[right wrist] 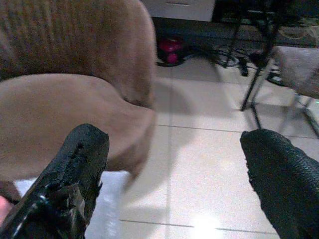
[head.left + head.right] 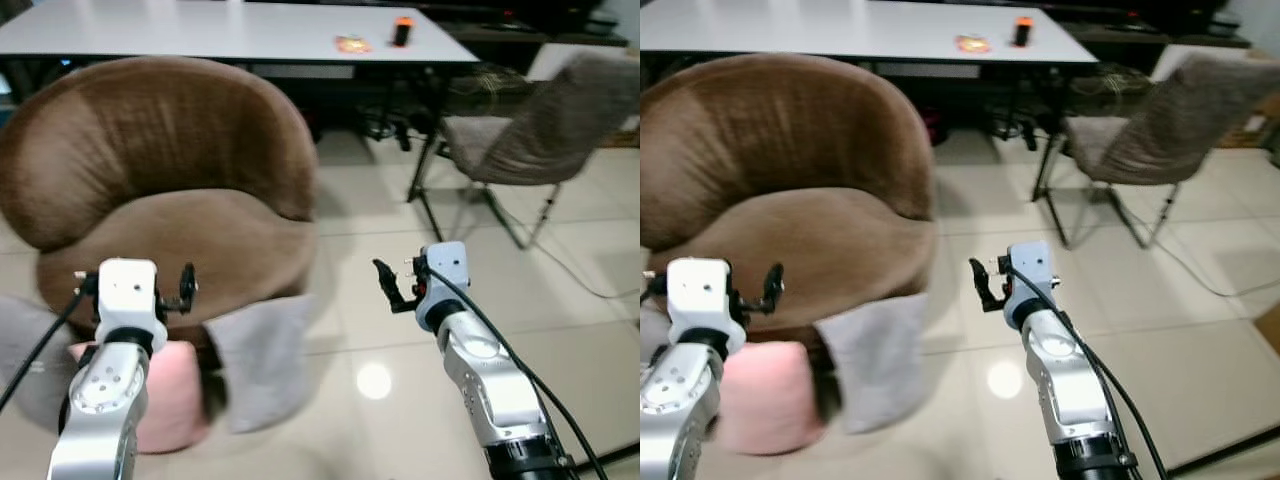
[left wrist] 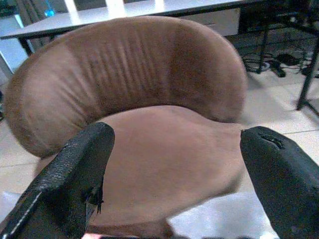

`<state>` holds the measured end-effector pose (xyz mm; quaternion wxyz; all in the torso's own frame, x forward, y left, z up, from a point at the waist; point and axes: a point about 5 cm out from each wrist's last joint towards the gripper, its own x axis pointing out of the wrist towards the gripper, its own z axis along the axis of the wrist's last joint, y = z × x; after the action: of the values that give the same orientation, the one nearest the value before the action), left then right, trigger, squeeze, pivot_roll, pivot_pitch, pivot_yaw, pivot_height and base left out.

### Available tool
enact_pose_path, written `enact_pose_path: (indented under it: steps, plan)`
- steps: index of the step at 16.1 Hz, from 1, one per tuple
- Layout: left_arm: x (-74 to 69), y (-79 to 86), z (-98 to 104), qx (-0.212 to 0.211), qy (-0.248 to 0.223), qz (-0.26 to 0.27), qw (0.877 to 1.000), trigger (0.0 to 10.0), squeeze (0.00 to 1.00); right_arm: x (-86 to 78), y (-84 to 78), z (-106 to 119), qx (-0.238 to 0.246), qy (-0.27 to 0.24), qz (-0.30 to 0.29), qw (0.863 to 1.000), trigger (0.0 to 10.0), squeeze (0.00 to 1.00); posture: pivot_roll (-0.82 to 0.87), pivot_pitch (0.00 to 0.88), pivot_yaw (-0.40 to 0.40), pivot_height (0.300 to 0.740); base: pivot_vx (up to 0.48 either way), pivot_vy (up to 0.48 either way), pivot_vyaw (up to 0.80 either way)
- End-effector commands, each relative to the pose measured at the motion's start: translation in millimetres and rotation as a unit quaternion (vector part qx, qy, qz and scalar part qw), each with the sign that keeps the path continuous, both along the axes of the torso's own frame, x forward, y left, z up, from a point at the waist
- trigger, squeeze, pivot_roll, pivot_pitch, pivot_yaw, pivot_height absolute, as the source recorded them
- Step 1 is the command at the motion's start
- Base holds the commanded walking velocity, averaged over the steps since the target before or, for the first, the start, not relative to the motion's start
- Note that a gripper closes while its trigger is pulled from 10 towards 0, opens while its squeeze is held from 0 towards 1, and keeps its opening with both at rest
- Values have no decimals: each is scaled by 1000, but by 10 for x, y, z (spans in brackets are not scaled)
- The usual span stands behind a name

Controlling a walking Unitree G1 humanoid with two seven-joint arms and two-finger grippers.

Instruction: Move the pillow to the sofa from floor

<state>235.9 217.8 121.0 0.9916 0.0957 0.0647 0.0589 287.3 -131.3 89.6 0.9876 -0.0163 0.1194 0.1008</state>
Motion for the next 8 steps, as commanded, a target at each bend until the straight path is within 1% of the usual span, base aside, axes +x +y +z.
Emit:
enact_pose_path:
  steps: [1, 3, 4, 6, 8]
  plan:
    - [-6, -43, -11, -2, 2, -6, 1000, 10000, 0, 19, -91, 9, -18, -3, -15, 1000, 10000, 1000, -53, 0, -29, 740, 0, -461, 0]
    - [-5, -42, -2, 0, -1, -6, 1000, 10000, 0, 36, -88, 5, -32, -6, -23, 999, 10000, 1000, -52, 0, -30, 740, 0, -452, 0]
    - [-3, -37, 14, -18, -12, -2, 1000, 10000, 0, 54, -79, 20, -45, -16, -24, 999, 10000, 1000, -54, 0, -28, 740, 0, 0, 0]
    - [3, -27, 45, -20, -24, 0, 1000, 10000, 0, 50, -62, 26, -41, -16, -11, 999, 10000, 1000, -54, 0, -28, 740, 0, 0, 0]
    - [13, -47, 51, -16, -24, -17, 999, 10000, 0, 41, -49, 45, -33, -22, -4, 999, 10000, 1000, -56, 0, -26, 740, 0, 0, 800]
